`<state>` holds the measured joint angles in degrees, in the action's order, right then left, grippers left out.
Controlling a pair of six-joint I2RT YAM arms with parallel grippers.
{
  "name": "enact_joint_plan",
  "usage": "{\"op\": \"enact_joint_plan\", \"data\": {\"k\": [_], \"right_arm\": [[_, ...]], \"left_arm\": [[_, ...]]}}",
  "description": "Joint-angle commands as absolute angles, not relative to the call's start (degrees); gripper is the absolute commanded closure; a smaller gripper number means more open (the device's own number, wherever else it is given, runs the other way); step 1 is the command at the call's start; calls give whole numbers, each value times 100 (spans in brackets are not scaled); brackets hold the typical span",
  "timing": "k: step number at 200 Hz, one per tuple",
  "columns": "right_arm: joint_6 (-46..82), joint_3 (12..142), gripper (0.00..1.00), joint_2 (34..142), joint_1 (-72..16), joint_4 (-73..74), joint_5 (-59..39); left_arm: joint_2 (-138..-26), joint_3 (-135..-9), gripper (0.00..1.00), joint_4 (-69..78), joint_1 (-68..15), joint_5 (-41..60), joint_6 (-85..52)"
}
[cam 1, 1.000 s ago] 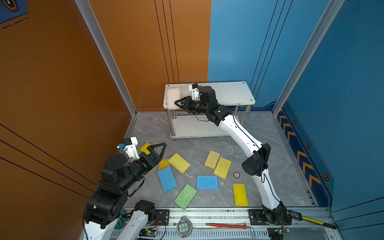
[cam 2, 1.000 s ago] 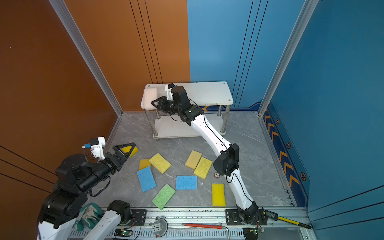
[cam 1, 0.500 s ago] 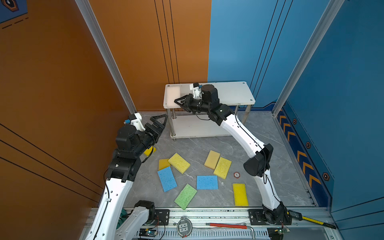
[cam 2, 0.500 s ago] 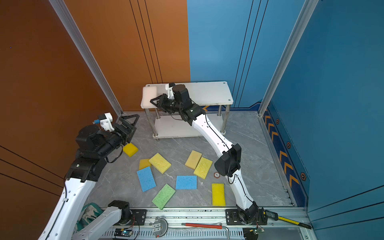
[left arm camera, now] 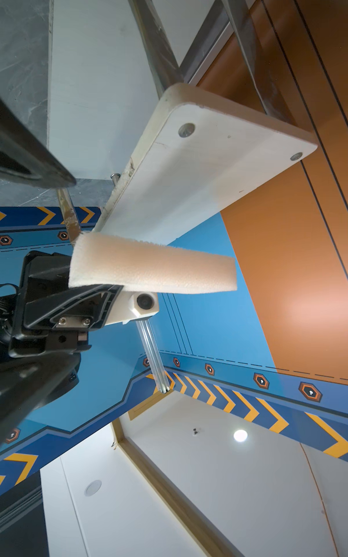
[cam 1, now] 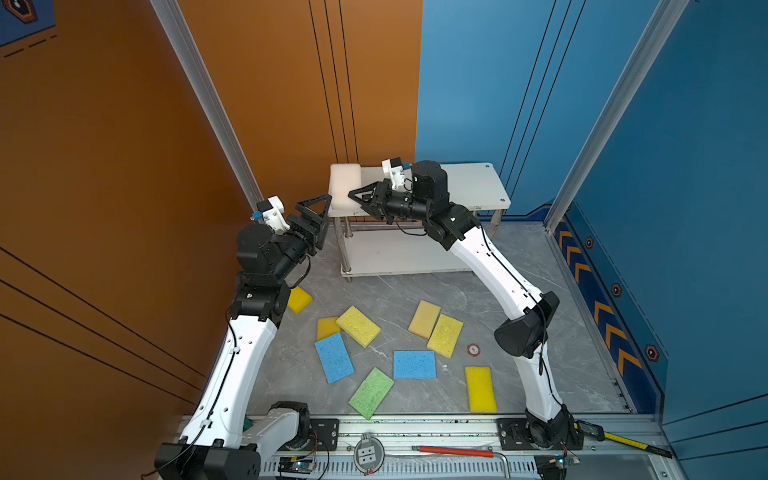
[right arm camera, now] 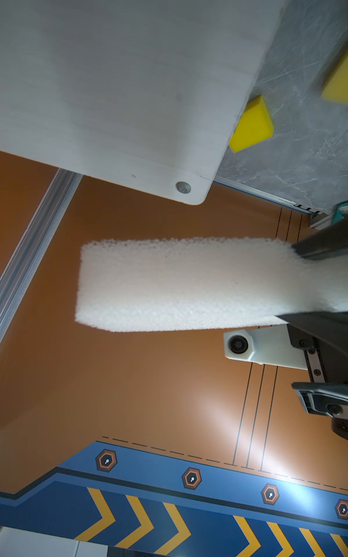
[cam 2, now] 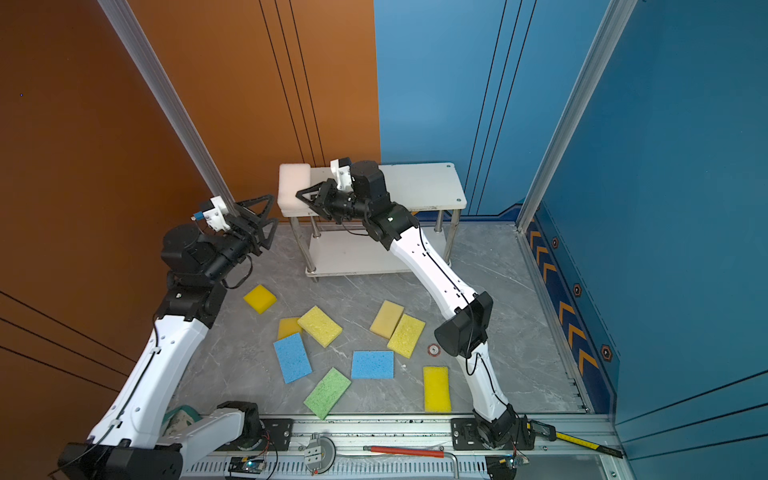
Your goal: Place and organize the cleaning sponges onto the shelf
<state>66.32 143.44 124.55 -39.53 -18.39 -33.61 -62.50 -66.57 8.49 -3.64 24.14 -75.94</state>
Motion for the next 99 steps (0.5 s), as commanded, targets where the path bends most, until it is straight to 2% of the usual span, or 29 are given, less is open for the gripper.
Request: {"op": "enact_joint_plan", "data": {"k": [1, 56, 78, 99], "right_arm": [[6727, 14285, 76, 12325, -4163, -1735, -3527], [6715, 14110, 76, 12179, -4280, -1737, -3573], [6651, 13914, 76, 12038, -4283, -1734, -3525], [6596, 13732, 76, 11928, -4270, -1739, -3435]], "left_arm": [[-6319, -6808, 18, 1195, -323, 2755, -7693], [-6428, -6819, 22, 1193, -316, 2763, -7686], [-6477, -6891, 29, 1203, -315, 2791, -7664], [-6453, -6874, 32, 1193, -312, 2761, -7654]]}}
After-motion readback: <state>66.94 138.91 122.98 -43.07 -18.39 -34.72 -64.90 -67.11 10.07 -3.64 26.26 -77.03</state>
